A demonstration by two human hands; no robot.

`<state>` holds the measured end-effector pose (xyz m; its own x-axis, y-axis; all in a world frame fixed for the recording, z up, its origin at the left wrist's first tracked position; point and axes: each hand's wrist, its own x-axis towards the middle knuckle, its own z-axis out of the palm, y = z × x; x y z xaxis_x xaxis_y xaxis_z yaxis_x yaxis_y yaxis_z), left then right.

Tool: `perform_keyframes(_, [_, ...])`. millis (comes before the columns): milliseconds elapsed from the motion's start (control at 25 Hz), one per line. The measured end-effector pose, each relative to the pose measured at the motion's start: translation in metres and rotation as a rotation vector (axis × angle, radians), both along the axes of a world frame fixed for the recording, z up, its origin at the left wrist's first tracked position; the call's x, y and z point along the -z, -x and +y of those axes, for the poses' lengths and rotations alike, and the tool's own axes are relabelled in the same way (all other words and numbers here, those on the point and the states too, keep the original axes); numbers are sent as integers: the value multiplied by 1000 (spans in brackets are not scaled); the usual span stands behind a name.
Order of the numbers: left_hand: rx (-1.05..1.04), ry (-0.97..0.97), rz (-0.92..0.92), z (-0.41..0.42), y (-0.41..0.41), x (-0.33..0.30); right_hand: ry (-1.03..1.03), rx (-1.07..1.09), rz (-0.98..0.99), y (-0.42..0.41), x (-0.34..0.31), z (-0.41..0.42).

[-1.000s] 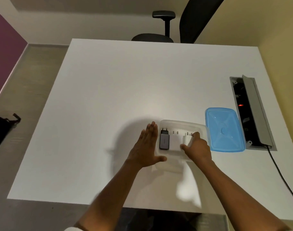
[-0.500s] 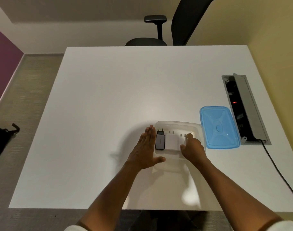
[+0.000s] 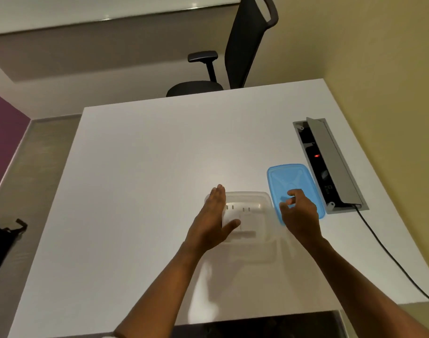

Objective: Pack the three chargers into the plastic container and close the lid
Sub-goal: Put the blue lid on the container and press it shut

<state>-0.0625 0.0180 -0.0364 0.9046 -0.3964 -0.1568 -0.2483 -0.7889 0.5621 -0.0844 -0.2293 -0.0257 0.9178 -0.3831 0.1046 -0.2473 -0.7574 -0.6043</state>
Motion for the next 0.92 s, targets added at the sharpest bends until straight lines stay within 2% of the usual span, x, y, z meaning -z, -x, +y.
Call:
perform_keyframes(280, [-136,19,-71,-83,-36,-20,-468,306,297,11,24,-87])
perform_keyframes(360, [-155,1,-102,-107,-48,-19,-718,432,332,17,34,-105])
perform_keyframes(480, [-128,5,-19,-139,-69,-14,-995,541,359,29,49,-130])
perform_keyframes(640, [-146,40,159,-176,-94,-1,-1178,576,444,33,66,-153])
perform_keyframes(920, [-238,-57,303,-212,-132,28,-1328,590,516,22,79,-174])
